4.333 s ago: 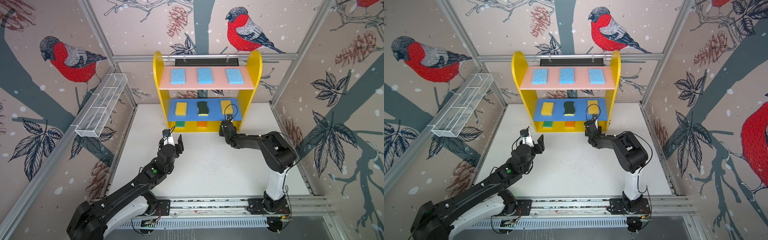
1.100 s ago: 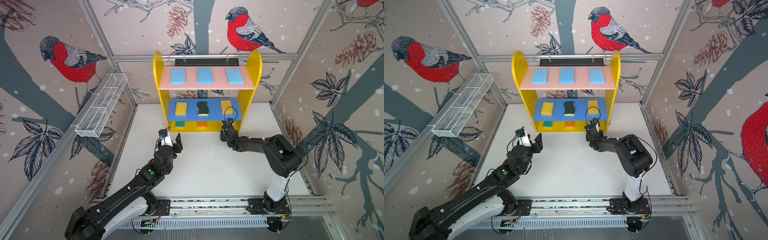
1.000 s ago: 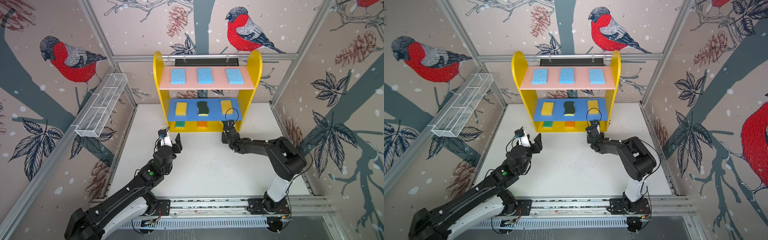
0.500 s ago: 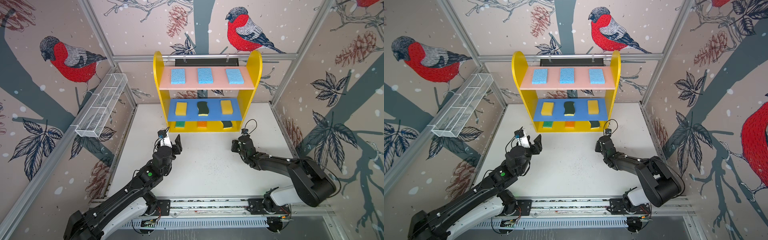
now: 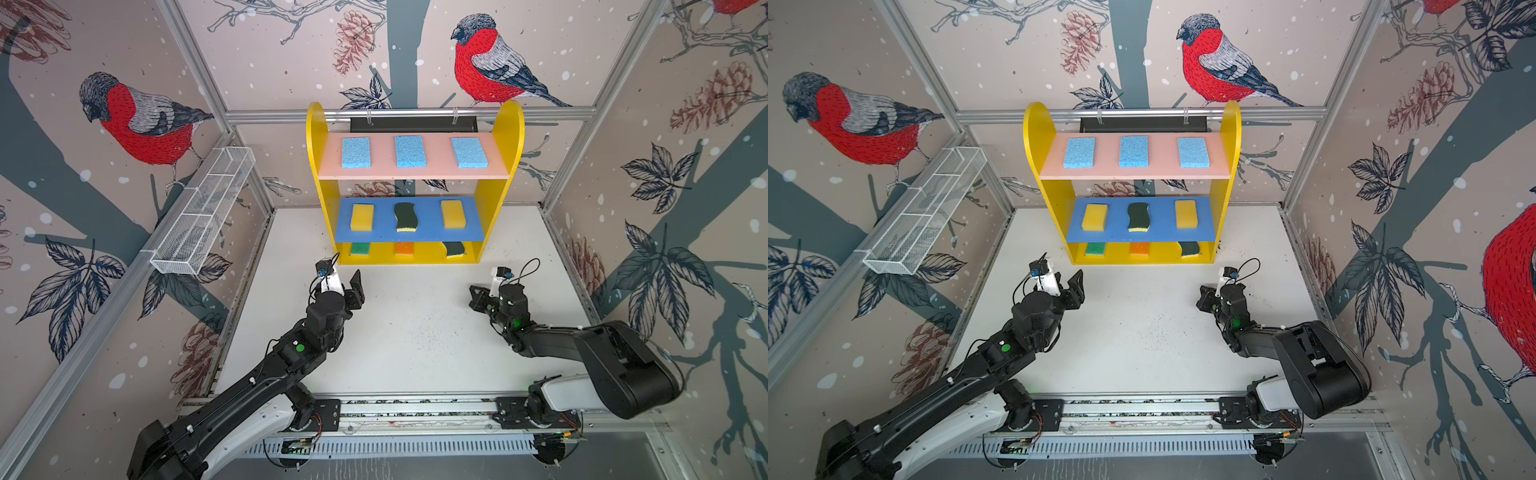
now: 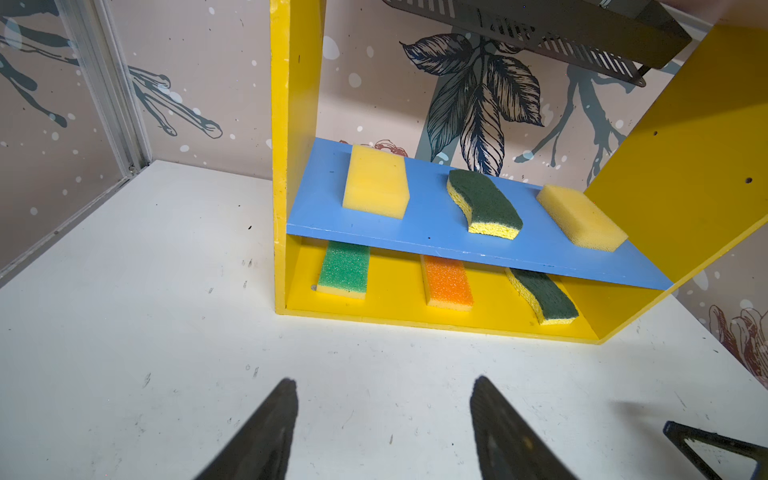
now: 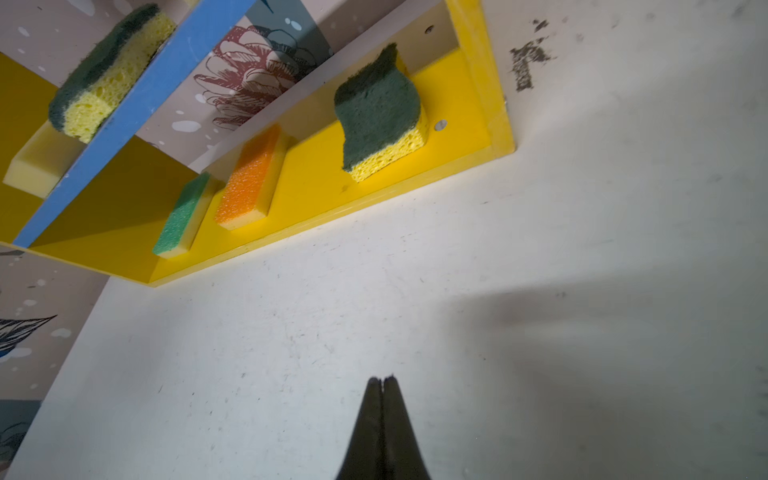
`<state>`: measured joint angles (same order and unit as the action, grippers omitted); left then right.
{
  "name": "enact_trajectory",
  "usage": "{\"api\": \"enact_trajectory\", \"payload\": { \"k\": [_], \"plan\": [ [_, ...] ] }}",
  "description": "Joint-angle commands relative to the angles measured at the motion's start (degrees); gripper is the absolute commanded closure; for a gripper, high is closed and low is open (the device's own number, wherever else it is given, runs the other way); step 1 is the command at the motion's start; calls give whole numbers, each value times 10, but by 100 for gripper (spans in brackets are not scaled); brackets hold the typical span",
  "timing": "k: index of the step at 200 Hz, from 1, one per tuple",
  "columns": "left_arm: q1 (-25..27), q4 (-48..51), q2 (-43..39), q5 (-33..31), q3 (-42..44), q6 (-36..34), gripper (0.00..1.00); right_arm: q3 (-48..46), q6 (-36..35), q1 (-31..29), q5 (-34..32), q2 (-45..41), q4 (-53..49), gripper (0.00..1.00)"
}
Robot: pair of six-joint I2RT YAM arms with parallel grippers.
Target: Place and organize the cleaning sponges onto the shelf
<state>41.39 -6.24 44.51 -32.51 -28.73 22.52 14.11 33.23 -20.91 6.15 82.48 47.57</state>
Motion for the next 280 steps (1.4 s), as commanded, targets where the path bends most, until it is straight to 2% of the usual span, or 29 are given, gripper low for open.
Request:
{"api": "enact_trajectory", "payload": {
  "k": [1,41,148,228,280],
  "plan": [
    [1,-12,5,6,-6,9,33,-7,33,12,58,42,109,99],
    [2,-5,9,0,-7,13,33,4,69,23,85,130,209,100],
    [3,-12,17,-11,0,9,34,86,135,32,84,290,310,100],
    [3,-33,21,0,14,21,33,149,187,31,72,346,305,100],
    [3,-49,24,7,22,30,33,172,235,2,10,359,283,100]
  ]
}}
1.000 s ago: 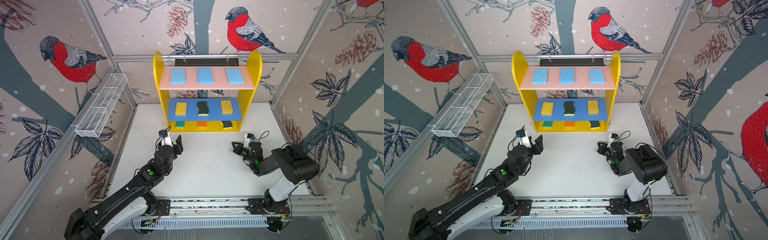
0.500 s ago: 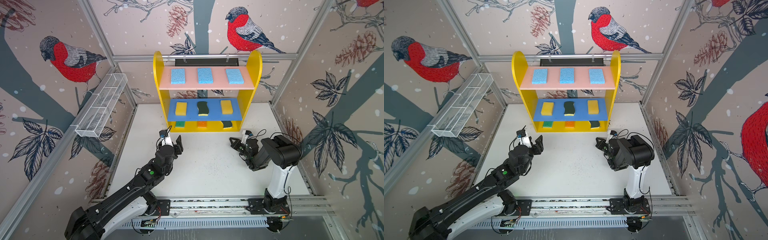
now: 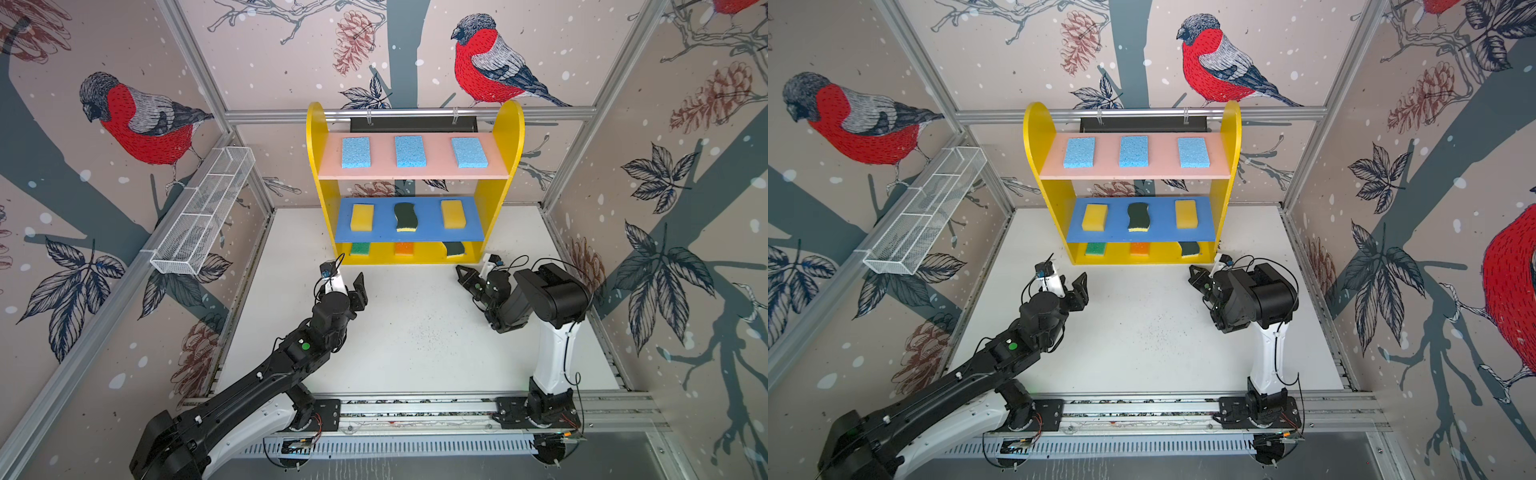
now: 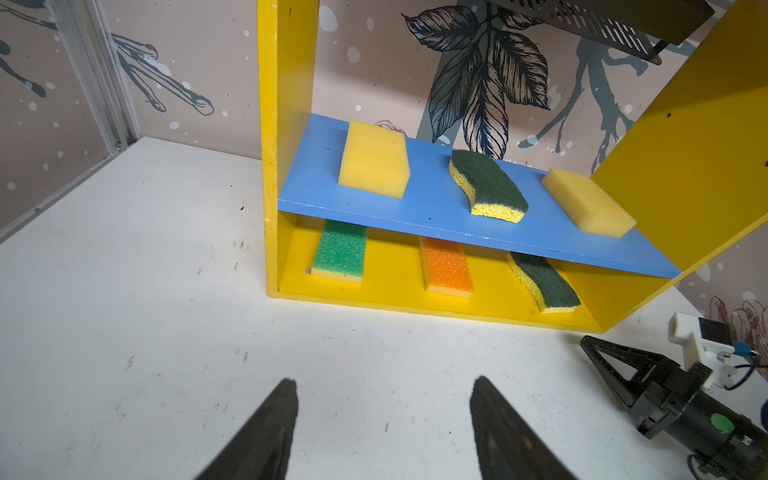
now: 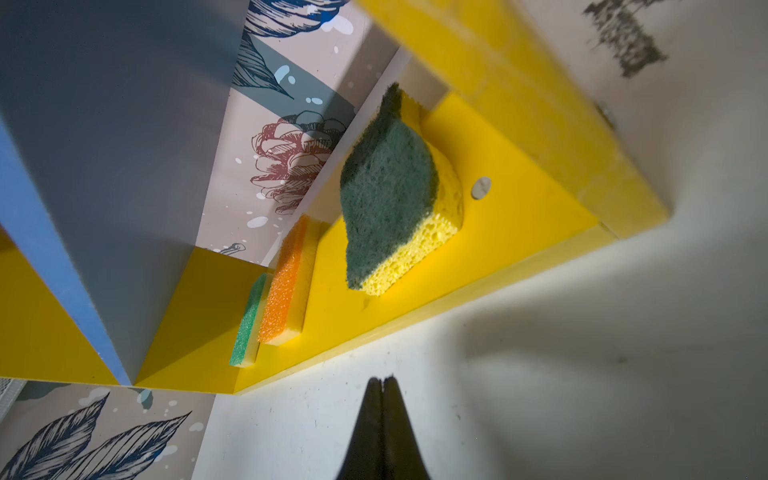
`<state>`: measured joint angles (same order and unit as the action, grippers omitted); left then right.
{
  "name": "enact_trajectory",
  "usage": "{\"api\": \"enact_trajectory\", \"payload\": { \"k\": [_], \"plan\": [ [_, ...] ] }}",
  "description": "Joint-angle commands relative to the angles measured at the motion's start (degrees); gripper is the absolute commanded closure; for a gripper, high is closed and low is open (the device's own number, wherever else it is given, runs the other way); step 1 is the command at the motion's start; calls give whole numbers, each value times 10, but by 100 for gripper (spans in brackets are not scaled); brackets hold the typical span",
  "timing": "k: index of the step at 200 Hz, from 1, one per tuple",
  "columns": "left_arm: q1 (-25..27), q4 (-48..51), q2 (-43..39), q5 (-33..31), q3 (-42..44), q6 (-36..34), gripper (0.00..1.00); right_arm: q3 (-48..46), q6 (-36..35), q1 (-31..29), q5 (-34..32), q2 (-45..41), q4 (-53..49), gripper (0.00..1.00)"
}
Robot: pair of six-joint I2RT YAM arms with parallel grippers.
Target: Place and organize the cleaning sponges onto the shelf
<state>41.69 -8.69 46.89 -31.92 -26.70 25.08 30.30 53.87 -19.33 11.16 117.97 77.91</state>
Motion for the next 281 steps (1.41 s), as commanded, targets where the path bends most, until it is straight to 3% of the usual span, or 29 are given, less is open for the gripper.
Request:
{"api": "enact_trajectory", "payload": {
  "k": [1,89,201,281],
  "plan": [
    [0,-25,0,1,2,5,33,11,30,-14,-40,4,-22,100],
    [0,-24,-18,2,15,19,33,51,103,-36,-111,22,-72,100],
    [0,-38,-7,21,14,35,33,91,139,-46,-145,19,-160,100],
    [-1,-37,-7,21,16,41,33,109,167,-53,-150,41,-157,100]
  ]
}}
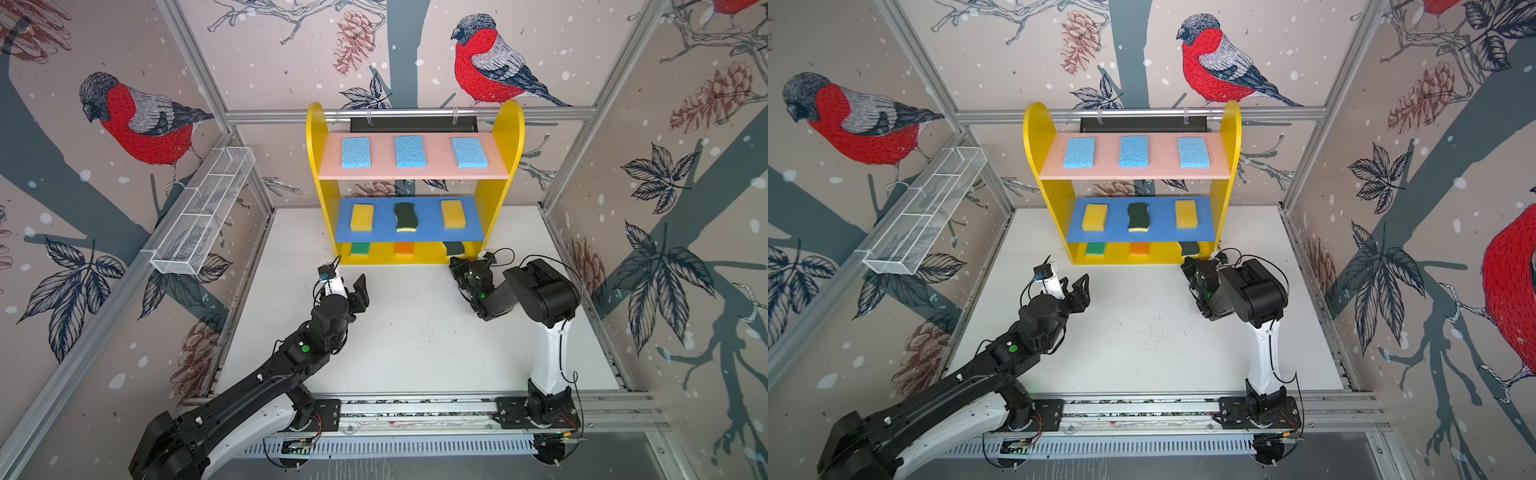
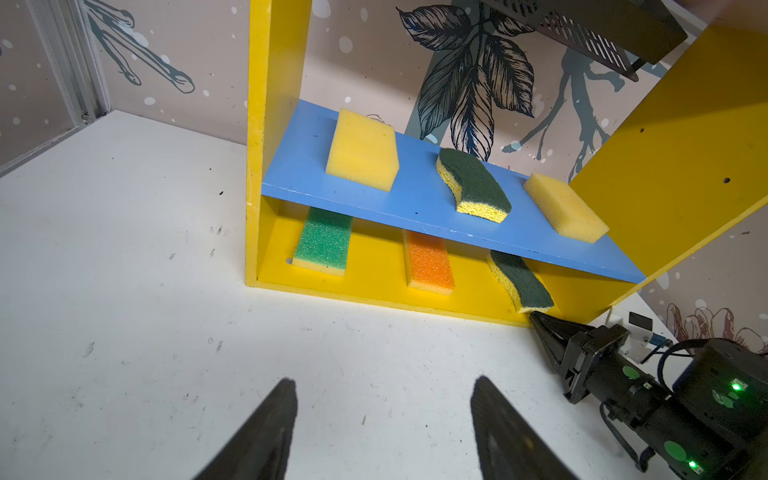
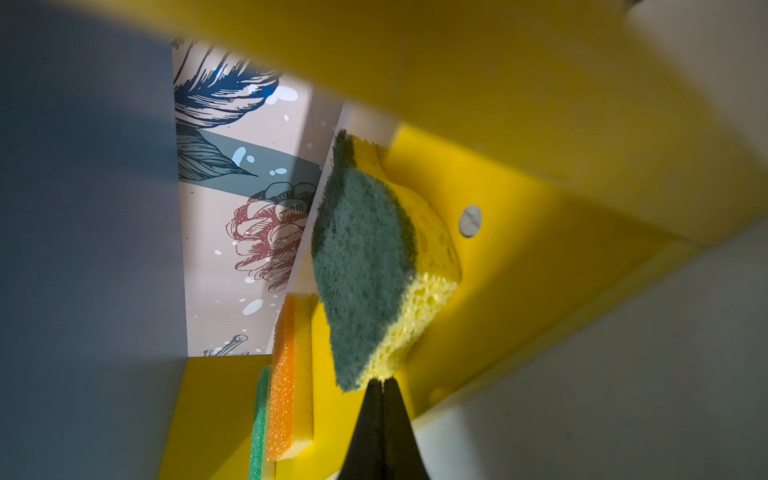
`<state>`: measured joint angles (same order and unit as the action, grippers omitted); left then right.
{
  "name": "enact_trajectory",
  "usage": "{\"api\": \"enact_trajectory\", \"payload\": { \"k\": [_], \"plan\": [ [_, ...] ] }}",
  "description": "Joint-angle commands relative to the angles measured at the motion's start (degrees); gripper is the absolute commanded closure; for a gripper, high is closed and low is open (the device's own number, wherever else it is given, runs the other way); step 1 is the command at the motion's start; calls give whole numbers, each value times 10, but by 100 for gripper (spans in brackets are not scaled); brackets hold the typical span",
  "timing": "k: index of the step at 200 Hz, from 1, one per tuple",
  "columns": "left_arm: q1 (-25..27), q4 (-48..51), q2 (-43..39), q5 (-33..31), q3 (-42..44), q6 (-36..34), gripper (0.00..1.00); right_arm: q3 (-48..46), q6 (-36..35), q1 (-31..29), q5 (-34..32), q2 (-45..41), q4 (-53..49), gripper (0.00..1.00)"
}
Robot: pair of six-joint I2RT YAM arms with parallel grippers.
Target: Place and organize the cleaning sponges onto the shelf
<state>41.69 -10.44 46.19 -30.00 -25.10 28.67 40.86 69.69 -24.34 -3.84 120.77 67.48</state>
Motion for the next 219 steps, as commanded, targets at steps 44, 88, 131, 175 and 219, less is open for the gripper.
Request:
{"api": "enact_trajectory", "payload": {
  "k": [44,88,131,175,219],
  "plan": [
    [0,-24,4,6,2,8,33,7,18,-8,-9,23,-47,100],
    [0,-27,7,11,2,13,33,17,19,-13,-8,31,-59,100],
    [0,-26,7,9,4,12,33,27,17,-23,-11,35,-67,100],
    [0,-23,3,9,5,13,33,28,20,-24,-10,38,-67,100],
    [0,-23,6,11,7,14,33,-4,20,-24,-17,21,-43,100]
  ]
}}
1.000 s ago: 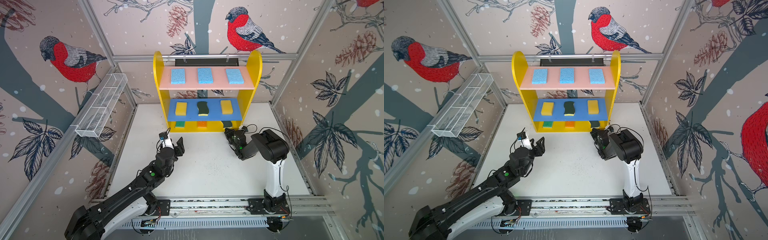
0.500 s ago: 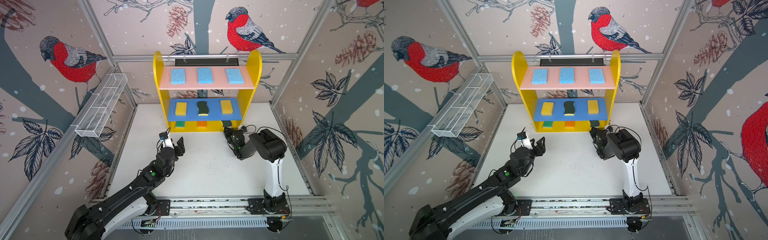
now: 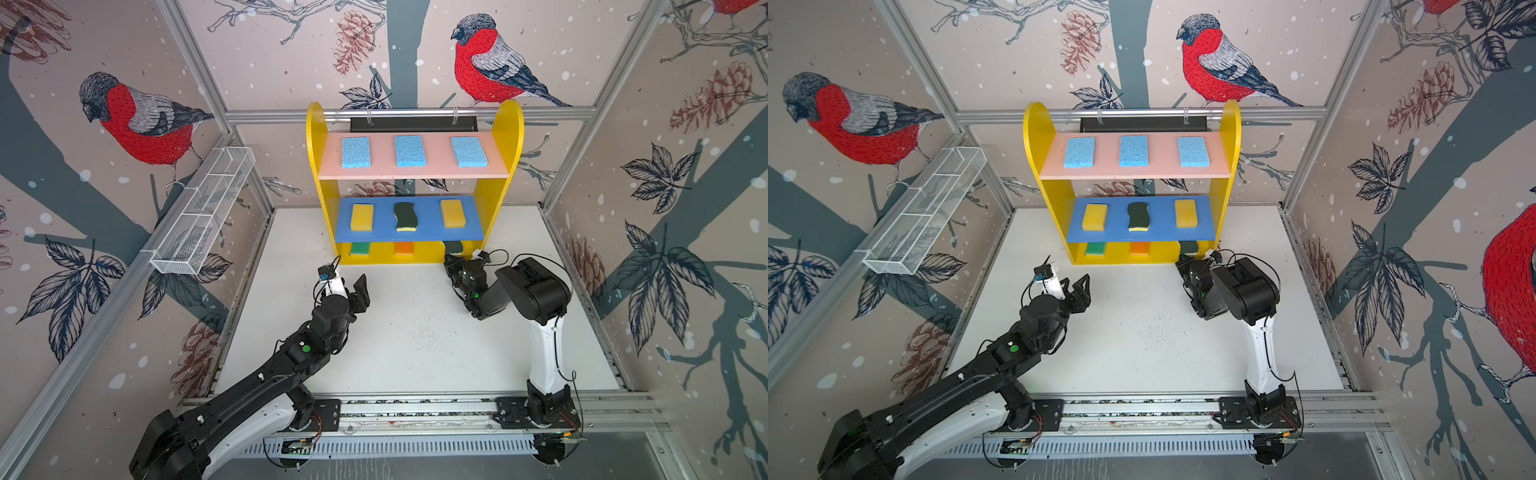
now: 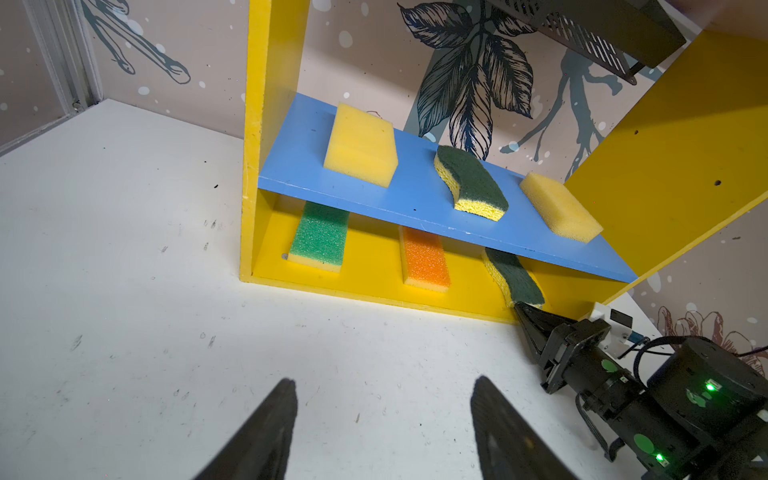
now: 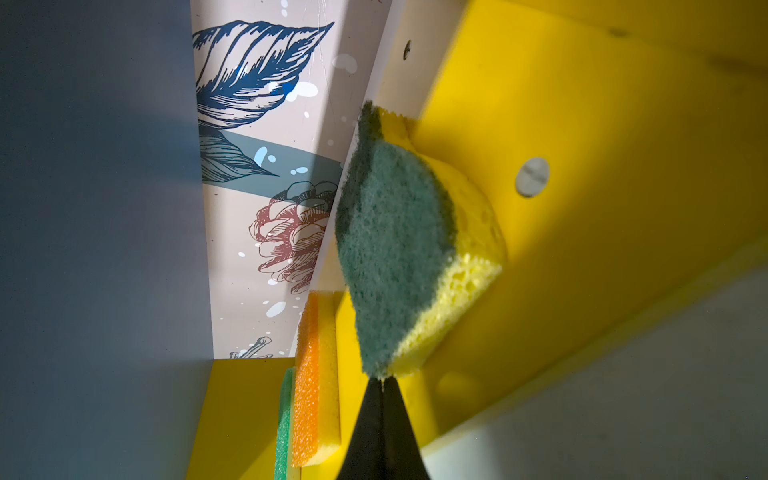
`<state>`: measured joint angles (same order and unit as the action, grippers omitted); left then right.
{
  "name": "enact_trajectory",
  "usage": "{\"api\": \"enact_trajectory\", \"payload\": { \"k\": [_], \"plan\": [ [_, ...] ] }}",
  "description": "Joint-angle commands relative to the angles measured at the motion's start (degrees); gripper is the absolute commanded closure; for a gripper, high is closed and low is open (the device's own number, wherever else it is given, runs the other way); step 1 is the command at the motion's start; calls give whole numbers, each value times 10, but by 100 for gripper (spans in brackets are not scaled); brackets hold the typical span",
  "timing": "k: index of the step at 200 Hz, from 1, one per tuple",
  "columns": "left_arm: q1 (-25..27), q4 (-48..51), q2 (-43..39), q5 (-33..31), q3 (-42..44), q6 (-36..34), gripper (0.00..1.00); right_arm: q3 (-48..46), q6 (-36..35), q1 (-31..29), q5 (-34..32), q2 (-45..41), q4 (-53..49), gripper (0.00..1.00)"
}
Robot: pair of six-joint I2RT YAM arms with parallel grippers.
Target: Place and organize the cleaning sponges onto the shelf
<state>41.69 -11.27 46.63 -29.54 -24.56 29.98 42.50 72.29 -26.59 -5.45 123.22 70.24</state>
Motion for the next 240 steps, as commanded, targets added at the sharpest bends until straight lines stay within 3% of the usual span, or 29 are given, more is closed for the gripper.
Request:
{"api": "enact_trajectory", "payload": {
  "k": [1,66,240],
  "plan": [
    [0,-14,1,7,2,2,33,-20,-6,-2,-1,-4,-70,100],
    [-1,-11,0,9,4,9,33,-58,3,19,-2,-23,-50,100],
    [0,-2,14,11,-10,24,33,-4,74,12,-25,3,-118,100]
  ]
}}
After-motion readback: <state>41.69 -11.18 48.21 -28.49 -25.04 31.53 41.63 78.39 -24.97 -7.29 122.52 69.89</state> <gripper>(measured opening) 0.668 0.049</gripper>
